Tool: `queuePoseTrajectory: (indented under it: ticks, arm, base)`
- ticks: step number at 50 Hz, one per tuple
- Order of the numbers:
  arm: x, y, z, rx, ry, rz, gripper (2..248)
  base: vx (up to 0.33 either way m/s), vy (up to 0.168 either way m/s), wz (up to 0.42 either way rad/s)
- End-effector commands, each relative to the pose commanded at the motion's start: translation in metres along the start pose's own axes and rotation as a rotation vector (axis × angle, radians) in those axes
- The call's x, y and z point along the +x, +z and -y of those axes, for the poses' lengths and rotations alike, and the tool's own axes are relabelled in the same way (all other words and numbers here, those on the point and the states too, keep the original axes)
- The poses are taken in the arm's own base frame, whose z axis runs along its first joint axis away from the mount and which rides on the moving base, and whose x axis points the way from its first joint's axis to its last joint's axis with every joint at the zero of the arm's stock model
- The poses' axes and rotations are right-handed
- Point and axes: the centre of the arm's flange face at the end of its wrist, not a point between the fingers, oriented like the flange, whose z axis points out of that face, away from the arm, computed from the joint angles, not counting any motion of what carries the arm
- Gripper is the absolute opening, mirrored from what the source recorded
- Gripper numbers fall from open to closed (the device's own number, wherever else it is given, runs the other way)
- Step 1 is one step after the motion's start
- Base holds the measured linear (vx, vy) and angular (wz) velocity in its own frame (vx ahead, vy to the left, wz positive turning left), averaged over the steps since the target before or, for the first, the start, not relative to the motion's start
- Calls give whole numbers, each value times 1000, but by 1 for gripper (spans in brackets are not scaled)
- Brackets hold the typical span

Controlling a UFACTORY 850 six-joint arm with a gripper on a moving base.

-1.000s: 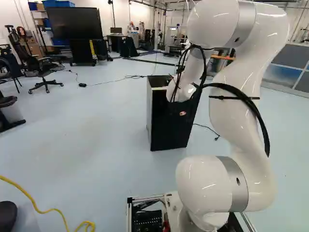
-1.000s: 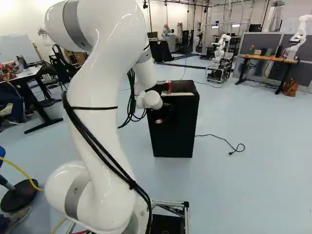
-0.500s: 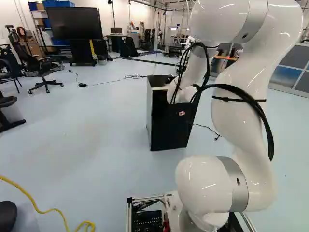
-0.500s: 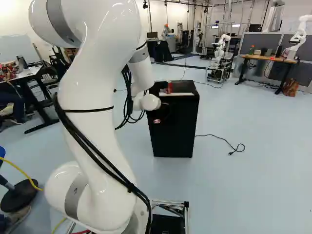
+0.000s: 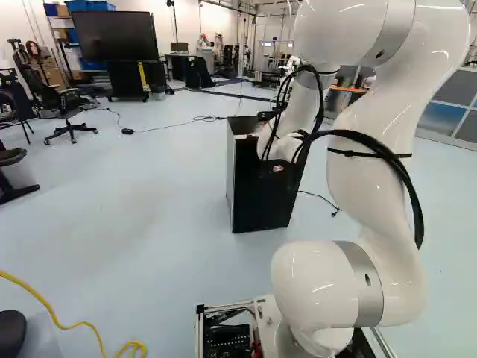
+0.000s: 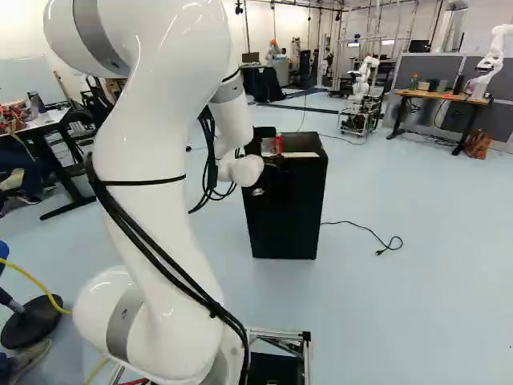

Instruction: Grab a drink from the fridge

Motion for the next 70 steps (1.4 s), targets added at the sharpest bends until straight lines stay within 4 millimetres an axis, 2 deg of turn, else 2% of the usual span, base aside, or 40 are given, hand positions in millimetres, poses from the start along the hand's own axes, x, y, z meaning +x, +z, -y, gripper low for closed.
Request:
queuePoseTrajectory:
  ticks: [30,52,70]
  arm:
    - [8,31,-20,-31,8,-78,247]
    - [11,70,-42,-55,7,-107,247]
    - [14,107,-48,-55,1,-137,247]
  base:
    - [0,0,0]
    - [0,0,0]
    - [0,0,0]
